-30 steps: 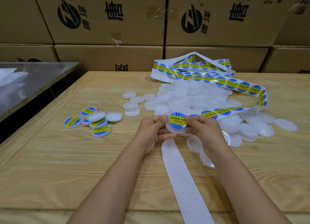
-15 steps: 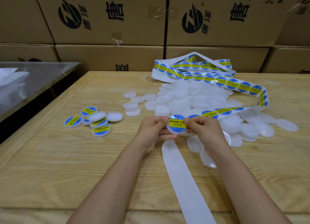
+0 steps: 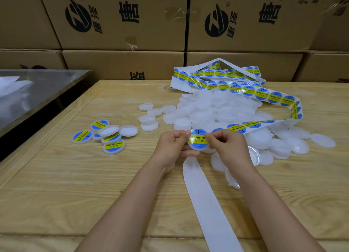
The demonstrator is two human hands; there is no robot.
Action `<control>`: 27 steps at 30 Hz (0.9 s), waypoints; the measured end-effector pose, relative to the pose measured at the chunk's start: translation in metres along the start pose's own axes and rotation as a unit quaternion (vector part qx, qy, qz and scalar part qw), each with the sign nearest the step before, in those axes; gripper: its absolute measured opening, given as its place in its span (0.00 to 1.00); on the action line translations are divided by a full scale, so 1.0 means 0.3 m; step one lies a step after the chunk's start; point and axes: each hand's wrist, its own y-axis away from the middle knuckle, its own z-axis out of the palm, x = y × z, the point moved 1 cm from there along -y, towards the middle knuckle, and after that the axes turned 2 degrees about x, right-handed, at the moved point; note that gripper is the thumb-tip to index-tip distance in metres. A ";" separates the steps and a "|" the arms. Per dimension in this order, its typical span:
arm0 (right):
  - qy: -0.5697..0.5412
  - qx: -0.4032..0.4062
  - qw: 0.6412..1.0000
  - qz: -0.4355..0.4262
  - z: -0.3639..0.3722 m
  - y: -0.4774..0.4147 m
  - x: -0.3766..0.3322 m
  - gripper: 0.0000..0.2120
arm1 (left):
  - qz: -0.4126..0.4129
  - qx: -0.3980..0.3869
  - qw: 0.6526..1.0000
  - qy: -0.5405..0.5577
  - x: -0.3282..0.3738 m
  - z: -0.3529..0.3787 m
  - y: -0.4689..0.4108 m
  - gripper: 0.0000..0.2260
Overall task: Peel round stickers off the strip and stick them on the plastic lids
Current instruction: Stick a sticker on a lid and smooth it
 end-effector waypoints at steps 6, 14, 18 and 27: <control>0.062 0.044 0.995 -0.057 0.019 0.024 -0.013 0.09 | 0.011 0.026 1.000 0.000 -0.005 0.002 -0.004 0.10; 0.081 0.084 0.987 -0.110 0.034 0.034 -0.008 0.08 | 0.015 0.042 0.999 0.029 -0.005 0.008 -0.003 0.09; 0.016 0.085 0.993 -0.086 0.032 0.028 -0.008 0.17 | 0.019 0.038 0.998 0.050 -0.005 0.006 -0.003 0.09; -0.026 0.146 0.986 -0.071 0.051 0.033 -0.013 0.10 | 0.034 -0.005 0.998 0.053 -0.006 0.016 0.011 0.09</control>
